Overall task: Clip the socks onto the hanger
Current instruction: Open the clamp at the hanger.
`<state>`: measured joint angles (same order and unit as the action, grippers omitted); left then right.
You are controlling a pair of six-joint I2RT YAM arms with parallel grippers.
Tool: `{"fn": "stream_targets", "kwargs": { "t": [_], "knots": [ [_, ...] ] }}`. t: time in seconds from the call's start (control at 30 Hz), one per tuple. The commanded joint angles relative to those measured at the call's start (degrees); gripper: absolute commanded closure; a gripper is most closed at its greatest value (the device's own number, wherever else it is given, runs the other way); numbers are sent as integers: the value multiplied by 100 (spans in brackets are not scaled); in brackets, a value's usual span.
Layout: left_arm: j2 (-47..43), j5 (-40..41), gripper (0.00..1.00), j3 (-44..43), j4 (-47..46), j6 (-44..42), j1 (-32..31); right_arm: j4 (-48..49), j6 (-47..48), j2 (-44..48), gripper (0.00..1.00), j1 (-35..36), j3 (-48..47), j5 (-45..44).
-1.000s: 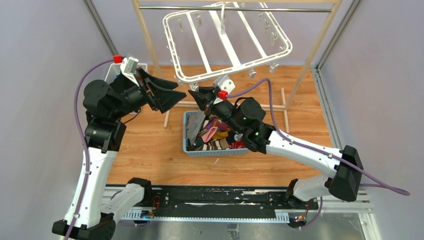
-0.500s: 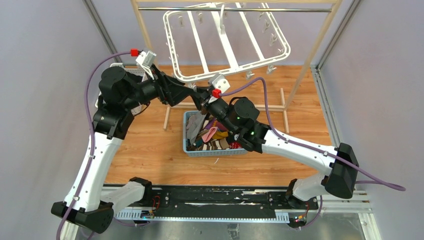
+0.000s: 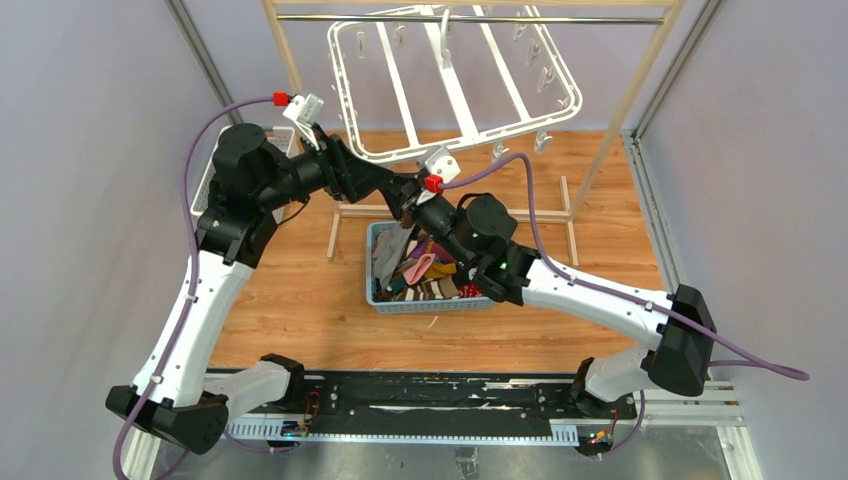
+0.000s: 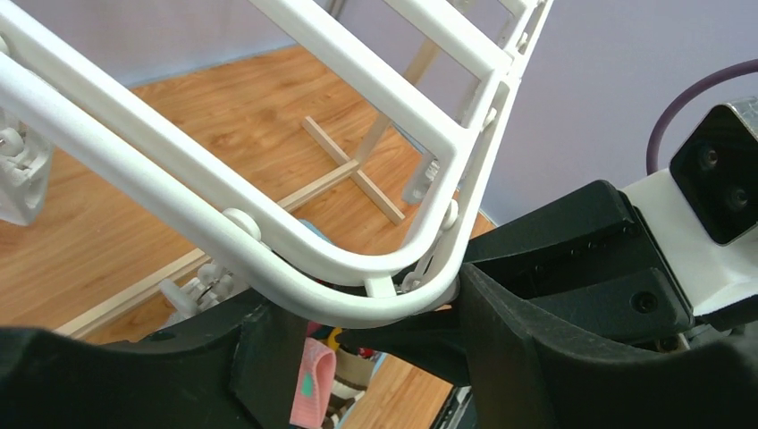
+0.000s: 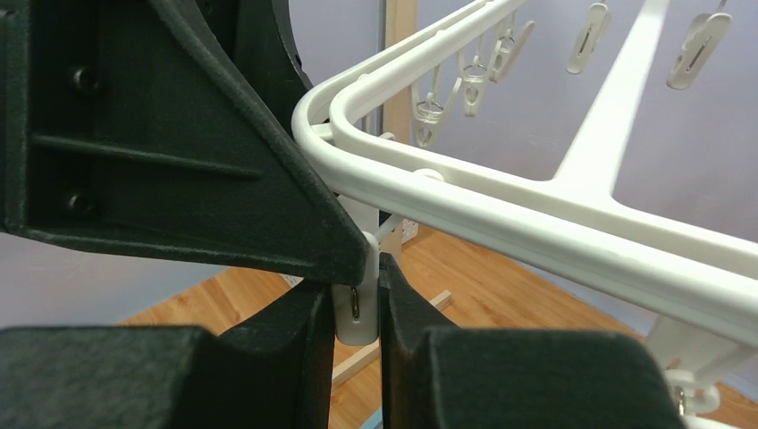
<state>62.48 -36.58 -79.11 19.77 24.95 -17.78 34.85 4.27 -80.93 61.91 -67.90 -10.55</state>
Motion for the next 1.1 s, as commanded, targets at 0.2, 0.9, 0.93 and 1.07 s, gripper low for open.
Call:
{"fn": "stream_targets", "kwargs": {
  "t": [0.2,0.9,0.93,1.07],
  "knots": [
    [91,183,50,-169,-285,271,-41,4,-235,-140,97,137,-251,171],
    [-183,335,75,101,0,1014,-41,218,-695,450,51,115,520,-29],
    [-197,307,74,110,-10,1041,-35,215,-751,529,50,107,582,-27],
    [-214,279,74,124,-14,1061,-36,343,-797,753,49,84,816,-25]
  ]
}}
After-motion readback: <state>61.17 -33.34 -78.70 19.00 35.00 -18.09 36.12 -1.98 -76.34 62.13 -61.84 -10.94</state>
